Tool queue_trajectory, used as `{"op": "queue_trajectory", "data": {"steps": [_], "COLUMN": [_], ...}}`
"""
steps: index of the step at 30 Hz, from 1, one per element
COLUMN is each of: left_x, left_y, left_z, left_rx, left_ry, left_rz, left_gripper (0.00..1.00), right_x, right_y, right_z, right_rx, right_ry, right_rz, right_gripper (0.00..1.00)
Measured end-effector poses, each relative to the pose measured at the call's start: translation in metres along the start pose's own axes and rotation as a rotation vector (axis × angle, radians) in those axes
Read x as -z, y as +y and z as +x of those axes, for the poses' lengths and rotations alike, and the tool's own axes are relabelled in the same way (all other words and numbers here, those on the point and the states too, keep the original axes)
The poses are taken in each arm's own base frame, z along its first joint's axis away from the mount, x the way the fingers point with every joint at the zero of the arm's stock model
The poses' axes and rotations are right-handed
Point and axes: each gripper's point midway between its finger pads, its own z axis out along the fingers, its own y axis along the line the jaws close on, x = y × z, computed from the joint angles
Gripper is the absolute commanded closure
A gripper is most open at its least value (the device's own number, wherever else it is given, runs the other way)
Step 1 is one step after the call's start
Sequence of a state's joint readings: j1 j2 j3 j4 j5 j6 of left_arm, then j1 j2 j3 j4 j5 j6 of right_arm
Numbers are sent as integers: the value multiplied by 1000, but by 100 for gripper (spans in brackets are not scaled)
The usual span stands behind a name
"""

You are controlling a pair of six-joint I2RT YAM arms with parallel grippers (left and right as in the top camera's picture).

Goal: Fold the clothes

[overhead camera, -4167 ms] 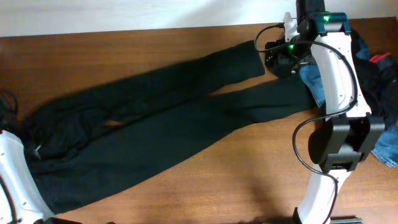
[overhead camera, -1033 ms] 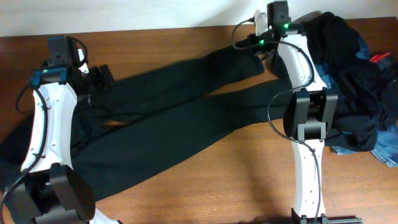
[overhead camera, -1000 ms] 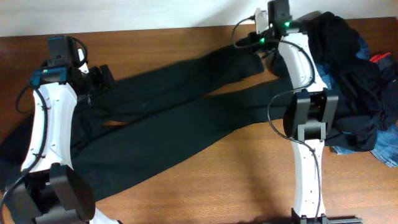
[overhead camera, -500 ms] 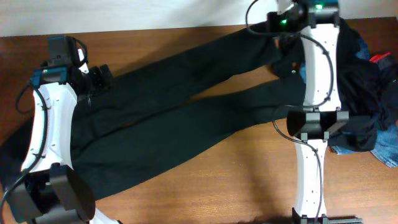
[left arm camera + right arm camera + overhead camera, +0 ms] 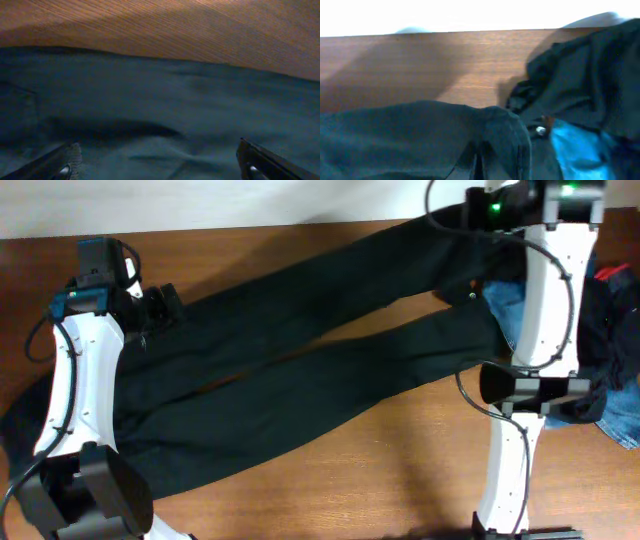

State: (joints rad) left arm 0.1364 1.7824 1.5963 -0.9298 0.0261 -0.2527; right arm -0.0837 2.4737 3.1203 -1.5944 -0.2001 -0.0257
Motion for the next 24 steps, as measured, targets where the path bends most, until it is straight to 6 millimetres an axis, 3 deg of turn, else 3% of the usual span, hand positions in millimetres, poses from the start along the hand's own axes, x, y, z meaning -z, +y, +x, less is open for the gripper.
{"op": "queue_trajectory", "data": {"steps": [9, 12, 17, 24], "left_x": [0, 0, 0, 0], "left_y": [0, 0, 0, -3], "left_z": [0, 0, -1, -12], "left_rx": [0, 0, 0, -27], "left_ry": [0, 0, -3, -49], "left_rz": [0, 0, 1, 12], "left_gripper": [1, 1, 1, 1], "right_x": [22, 29, 36, 32], "right_y": [-88, -109, -122, -105], "right_z": [7, 8, 10, 13], "right_rx": [-107, -121, -114, -50], "right_ry": [-16, -32, -46, -24], "right_rz": [91, 86, 53, 7], "right_gripper": [96, 96, 96, 96]}}
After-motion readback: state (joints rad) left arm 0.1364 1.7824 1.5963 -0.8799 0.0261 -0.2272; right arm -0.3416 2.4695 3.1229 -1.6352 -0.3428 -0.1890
